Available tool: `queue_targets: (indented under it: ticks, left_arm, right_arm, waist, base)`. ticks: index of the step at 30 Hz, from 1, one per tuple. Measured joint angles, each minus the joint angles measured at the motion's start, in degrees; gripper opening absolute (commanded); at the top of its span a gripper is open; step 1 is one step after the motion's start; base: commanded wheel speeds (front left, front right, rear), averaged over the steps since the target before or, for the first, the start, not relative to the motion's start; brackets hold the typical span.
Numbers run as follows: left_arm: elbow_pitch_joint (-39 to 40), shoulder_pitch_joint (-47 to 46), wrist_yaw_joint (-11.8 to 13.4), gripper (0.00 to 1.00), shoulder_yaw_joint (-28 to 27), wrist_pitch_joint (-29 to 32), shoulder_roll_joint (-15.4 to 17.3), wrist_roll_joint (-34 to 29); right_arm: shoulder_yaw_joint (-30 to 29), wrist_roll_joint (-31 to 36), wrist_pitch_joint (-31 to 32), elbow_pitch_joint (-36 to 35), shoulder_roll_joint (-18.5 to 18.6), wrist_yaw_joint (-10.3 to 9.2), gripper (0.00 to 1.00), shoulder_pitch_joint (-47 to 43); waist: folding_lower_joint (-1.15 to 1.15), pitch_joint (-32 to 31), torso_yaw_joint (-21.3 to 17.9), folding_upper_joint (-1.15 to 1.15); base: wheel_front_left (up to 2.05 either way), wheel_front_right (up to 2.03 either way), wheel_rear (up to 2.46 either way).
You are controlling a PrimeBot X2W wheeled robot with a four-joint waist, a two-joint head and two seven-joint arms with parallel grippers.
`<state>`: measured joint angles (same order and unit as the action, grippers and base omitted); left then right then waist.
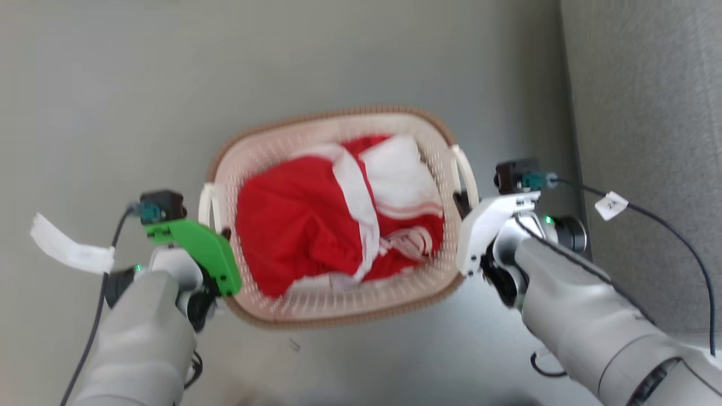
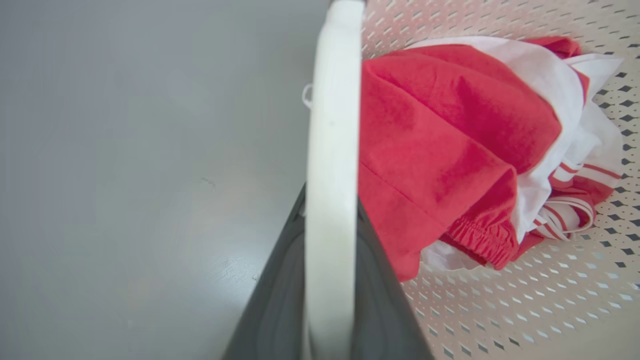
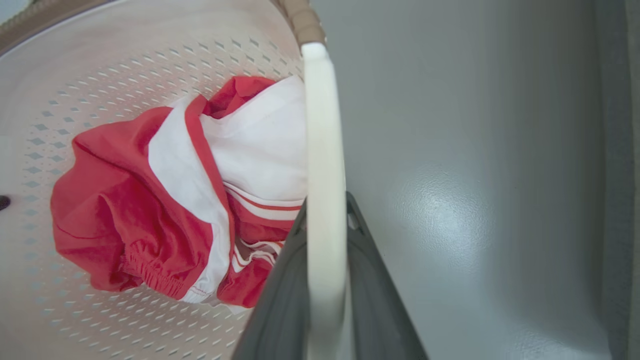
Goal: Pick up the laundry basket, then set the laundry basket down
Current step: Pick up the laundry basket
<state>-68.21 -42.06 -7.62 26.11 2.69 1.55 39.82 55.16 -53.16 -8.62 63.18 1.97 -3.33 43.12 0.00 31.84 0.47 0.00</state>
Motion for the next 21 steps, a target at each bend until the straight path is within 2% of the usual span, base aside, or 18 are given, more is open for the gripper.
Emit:
queue_targets:
  ticks: [21]
  left_arm:
    - [-3.27, 8.96, -0.29, 0.0, 0.82, 4.35, -1.24, 2.85]
  right_arm:
    - [1.4, -3.98, 4.81, 2.56, -0.74, 3.28, 0.0, -9.85]
  waist:
    - [0.0, -15.68, 0.37, 0.0]
  base:
    - [0.0, 0.0, 0.0]
